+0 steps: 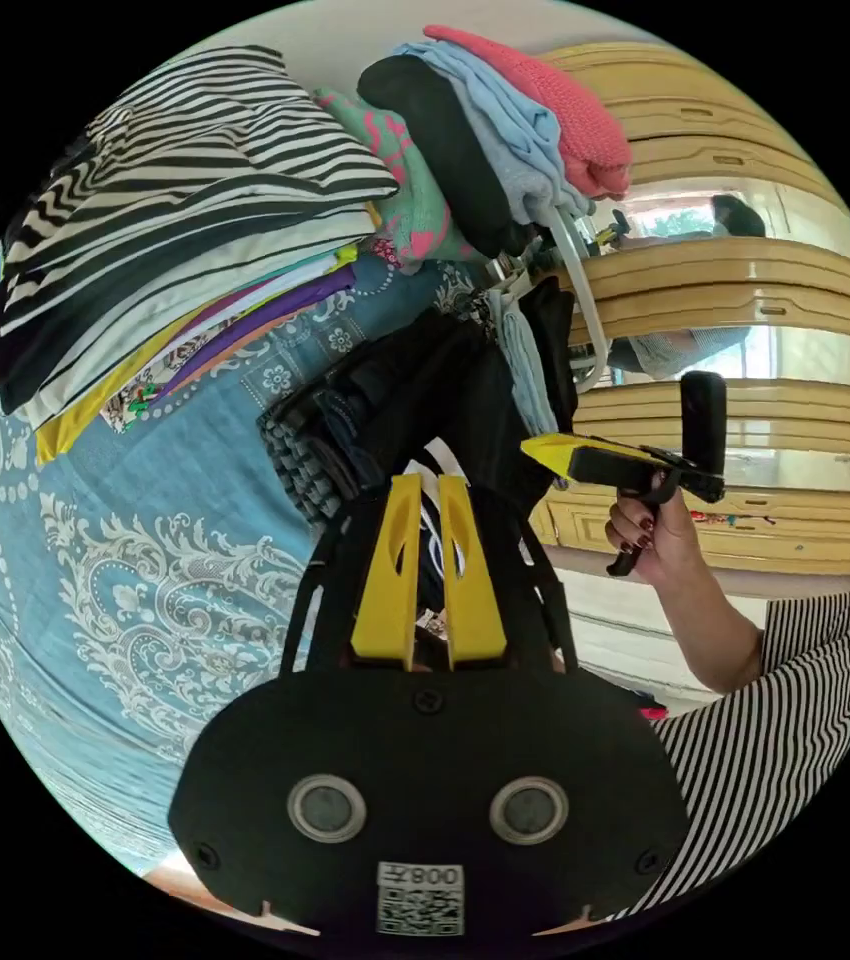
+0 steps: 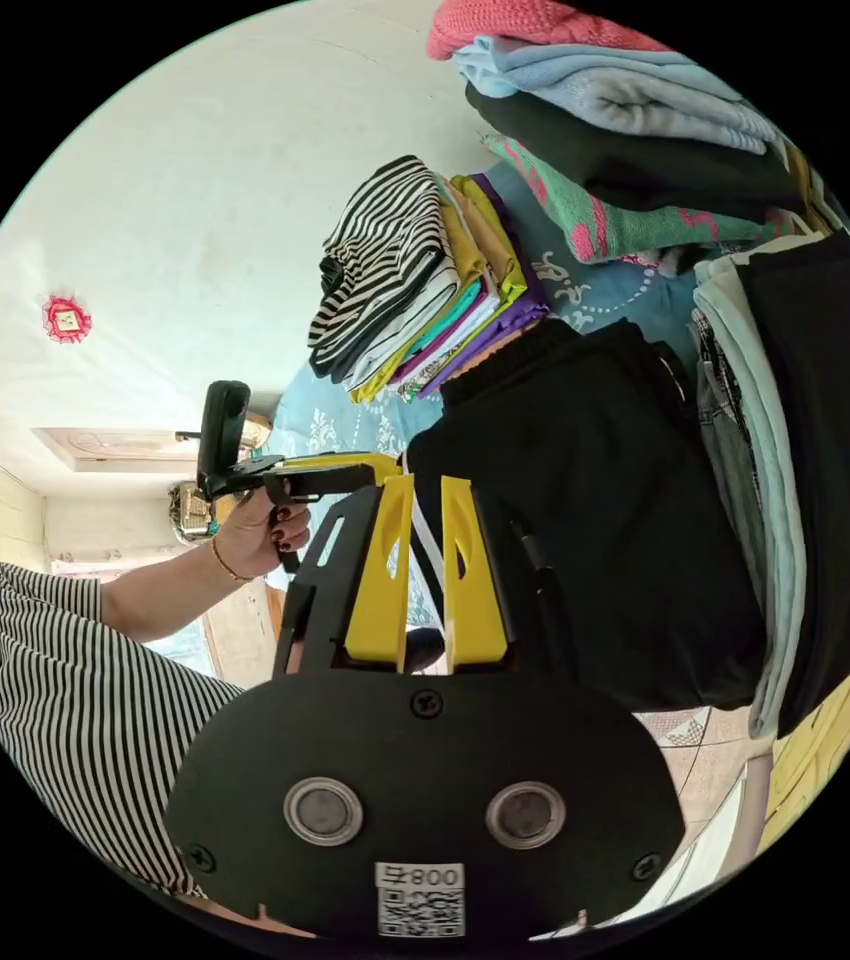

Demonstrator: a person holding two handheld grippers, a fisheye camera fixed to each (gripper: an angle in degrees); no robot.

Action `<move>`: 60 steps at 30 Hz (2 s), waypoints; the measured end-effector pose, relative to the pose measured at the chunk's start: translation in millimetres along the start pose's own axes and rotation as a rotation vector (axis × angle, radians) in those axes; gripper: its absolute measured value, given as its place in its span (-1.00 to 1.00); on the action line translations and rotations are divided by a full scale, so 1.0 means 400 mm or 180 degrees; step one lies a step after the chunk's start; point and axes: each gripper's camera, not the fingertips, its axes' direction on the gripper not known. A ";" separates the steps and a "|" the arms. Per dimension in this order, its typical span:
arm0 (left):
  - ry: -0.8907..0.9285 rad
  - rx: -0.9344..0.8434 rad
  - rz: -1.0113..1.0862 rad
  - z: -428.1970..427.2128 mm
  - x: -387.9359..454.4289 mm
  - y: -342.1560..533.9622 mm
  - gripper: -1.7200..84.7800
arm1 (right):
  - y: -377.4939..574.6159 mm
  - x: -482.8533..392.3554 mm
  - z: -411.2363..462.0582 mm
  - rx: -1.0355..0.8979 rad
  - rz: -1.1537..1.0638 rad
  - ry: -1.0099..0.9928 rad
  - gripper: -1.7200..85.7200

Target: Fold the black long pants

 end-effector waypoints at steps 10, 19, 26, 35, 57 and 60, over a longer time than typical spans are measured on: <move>0.0298 -0.0237 0.1086 -0.025 0.140 0.116 -0.90 | 0.006 -0.080 0.012 0.0202 -0.0058 0.0072 -0.79; 0.0239 -0.0581 0.1140 0.004 0.120 0.214 -0.92 | -0.044 -0.140 0.288 -0.0408 -0.0157 0.0642 -0.74; 0.0231 -0.0484 0.0755 -0.083 0.030 0.308 -0.94 | -0.050 -0.201 0.509 -0.0648 -0.0276 0.1059 -0.77; 0.0222 0.0156 -0.0167 -0.287 -0.185 0.420 -0.88 | -0.016 -0.259 0.572 -0.0453 -0.0216 0.0684 -0.88; 0.0562 0.0405 -0.0079 -0.678 -0.212 0.852 -0.91 | 0.174 -0.544 0.742 -0.0089 -0.0133 0.0182 -0.90; 0.0774 0.0597 0.0003 -0.787 -0.209 0.976 -0.91 | 0.213 -0.626 0.747 0.0006 -0.0227 0.0066 -0.91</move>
